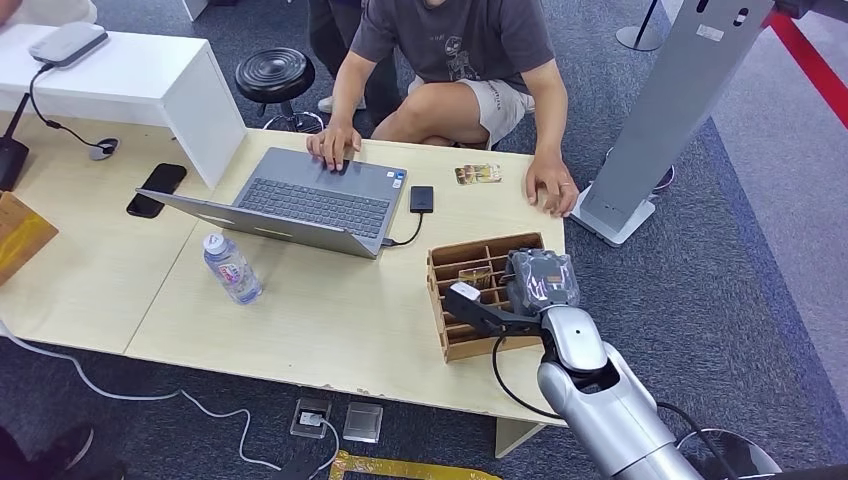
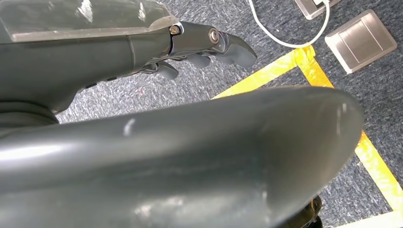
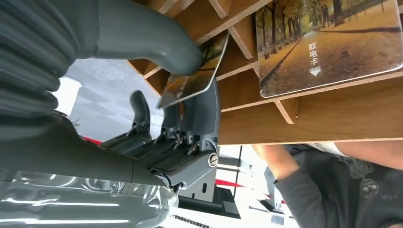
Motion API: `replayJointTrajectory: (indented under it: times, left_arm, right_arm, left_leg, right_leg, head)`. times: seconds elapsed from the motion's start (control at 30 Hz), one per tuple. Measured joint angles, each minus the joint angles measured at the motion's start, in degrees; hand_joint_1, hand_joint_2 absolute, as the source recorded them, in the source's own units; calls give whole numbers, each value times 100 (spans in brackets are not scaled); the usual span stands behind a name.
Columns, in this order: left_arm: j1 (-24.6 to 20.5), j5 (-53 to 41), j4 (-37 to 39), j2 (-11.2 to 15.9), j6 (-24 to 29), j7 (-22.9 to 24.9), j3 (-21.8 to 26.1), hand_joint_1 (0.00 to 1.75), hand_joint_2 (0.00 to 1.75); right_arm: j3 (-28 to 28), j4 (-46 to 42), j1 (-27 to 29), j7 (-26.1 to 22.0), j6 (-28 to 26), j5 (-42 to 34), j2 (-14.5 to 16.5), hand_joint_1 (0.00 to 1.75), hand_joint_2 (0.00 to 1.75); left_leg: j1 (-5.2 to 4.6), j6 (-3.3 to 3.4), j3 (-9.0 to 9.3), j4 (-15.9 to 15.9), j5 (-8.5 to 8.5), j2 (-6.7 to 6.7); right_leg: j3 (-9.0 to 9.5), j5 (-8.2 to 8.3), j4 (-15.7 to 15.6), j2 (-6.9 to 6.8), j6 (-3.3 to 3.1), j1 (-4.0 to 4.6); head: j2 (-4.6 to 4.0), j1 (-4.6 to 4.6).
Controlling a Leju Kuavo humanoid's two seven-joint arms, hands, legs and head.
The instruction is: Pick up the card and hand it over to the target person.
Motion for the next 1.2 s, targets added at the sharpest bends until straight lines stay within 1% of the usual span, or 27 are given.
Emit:
replayJointTrajectory:
  times: [0.27,0.37,0.5,0.57,0.77,0.9,1.03,1.1,1.2]
  left_arm:
    - [0,10,-3,-6,5,-17,-4,0,0]
    - [1,27,-5,-6,16,-8,3,0,0]
    - [1,53,-10,-5,34,-2,10,0,0]
    - [1,64,-12,-5,37,-5,13,0,0]
    - [5,118,-11,-15,53,-29,35,0,0]
    - [7,158,-11,-27,69,-49,53,0,0]
    - [10,205,-11,-40,89,-79,90,0,0]
    - [12,228,-10,-43,97,-88,103,0,0]
    - [11,234,-8,-45,103,-82,89,0,0]
  right_arm:
    - [-29,-170,10,60,0,64,-48,161,175]
    - [-39,-320,8,73,-53,154,-70,164,175]
    - [-70,-674,2,114,-97,404,-150,162,175]
    - [-94,-858,2,118,-111,520,-192,164,175]
    - [-313,-1870,39,136,-2,962,-405,160,175]
    - [-415,-2486,71,89,120,1183,-539,162,175]
    - [-497,-2820,61,75,230,1285,-626,163,175]
    - [-537,-2960,45,81,280,1327,-652,167,175]
    - [-627,-3078,-25,83,256,1353,-663,169,175]
  left_leg:
    - [2,0,10,-19,12,1]
    - [2,0,11,-19,11,0]
    - [1,0,4,-9,5,0]
    - [0,0,1,-5,3,0]
    - [-1,1,-11,6,1,-4]
    - [-1,1,-12,9,-1,-7]
    - [-2,2,-14,12,-2,-11]
    - [-2,2,-14,12,-3,-11]
    - [-3,2,-14,12,-2,-11]
  right_leg:
    - [10,11,-20,-1,-4,3]
    - [12,10,-21,-1,-4,2]
    - [5,4,-10,-1,-2,1]
    - [1,3,-5,-1,-2,1]
    - [-10,-1,6,-5,-1,-1]
    - [-11,-3,8,-7,1,-1]
    - [-12,-6,10,-11,2,-2]
    - [-12,-6,10,-11,2,-2]
    - [-13,-6,10,-11,2,-3]
  head:
    - [0,0]
    - [0,0]
    - [0,0]
    - [0,0]
    - [0,0]
    - [0,0]
    - [0,0]
    - [0,0]
    - [0,0]
